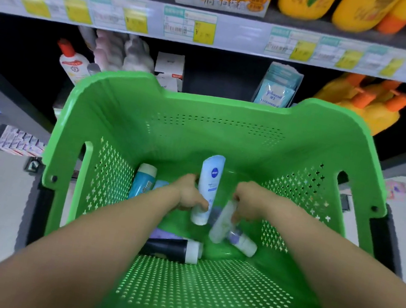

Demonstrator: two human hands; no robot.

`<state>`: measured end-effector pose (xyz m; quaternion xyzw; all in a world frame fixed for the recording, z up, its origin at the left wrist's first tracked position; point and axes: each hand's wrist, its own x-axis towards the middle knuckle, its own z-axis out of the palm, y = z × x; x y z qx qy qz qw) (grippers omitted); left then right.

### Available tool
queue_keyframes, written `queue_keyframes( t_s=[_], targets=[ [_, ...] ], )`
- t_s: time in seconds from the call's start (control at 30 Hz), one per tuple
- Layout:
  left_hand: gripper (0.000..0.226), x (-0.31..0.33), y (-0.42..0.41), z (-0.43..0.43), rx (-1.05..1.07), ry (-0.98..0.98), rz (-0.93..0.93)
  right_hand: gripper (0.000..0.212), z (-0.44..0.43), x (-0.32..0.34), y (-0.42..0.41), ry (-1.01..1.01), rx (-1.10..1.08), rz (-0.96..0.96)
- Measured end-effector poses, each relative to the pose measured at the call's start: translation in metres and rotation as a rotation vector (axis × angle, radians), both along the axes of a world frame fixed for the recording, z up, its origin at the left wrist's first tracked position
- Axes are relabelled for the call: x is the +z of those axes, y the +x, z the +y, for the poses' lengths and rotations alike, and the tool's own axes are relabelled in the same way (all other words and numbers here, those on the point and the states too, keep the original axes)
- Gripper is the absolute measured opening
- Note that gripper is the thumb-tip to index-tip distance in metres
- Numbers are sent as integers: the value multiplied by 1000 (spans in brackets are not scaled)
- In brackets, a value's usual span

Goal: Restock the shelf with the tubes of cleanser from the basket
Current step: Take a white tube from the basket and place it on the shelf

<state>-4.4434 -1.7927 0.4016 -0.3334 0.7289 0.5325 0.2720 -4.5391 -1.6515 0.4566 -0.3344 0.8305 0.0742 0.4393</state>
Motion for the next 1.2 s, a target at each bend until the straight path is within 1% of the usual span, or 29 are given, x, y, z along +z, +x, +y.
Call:
queue_keyframes(
  t_s=[0.07, 0.2, 0.33, 0.4, 0.5, 0.6, 0.73, 0.8, 0.93, 1.03, 1.1, 1.2],
  targets=[
    [52, 13, -6, -8, -25, -22, 14, 22, -8, 13, -9, -50, -15, 30],
    [45, 36, -17, -22, -66, -100, 59, 8, -17, 40, -26, -195, -94, 87],
    [43, 56, -23, -33, -71, -129, 110, 12, -21, 59, -33, -331, -279, 83],
    [44, 66, -26, -38, -71, -129, 147, 21, -22, 68, -34, -376, -363, 60],
    [41, 83, -29, -43, -62, -125, 200, 22, -18, 77, -35, -456, -465, 23],
    [36, 98, -28, -47, -31, -113, 242, 29, -14, 84, -33, -577, -579, -47],
    [37, 116, -23, -50, 13, -68, 304, 30, -11, 97, -28, -726, -719, -125],
    [38, 126, -20, -52, 46, -55, 339, 29, -10, 106, -25, -771, -745, -138],
    [46, 145, -14, -57, 75, -33, 386, 17, -9, 125, -17, -849, -732, -145],
    [50, 162, -8, -58, 100, -1, 433, 17, -8, 138, -13, -920, -717, -132],
    [53, 172, -5, -58, 112, 28, 469, 22, -8, 145, -12, -963, -716, -109],
    [53, 186, -2, -56, 113, 35, 532, 21, -8, 157, -10, -1017, -716, -78]
  ],
)
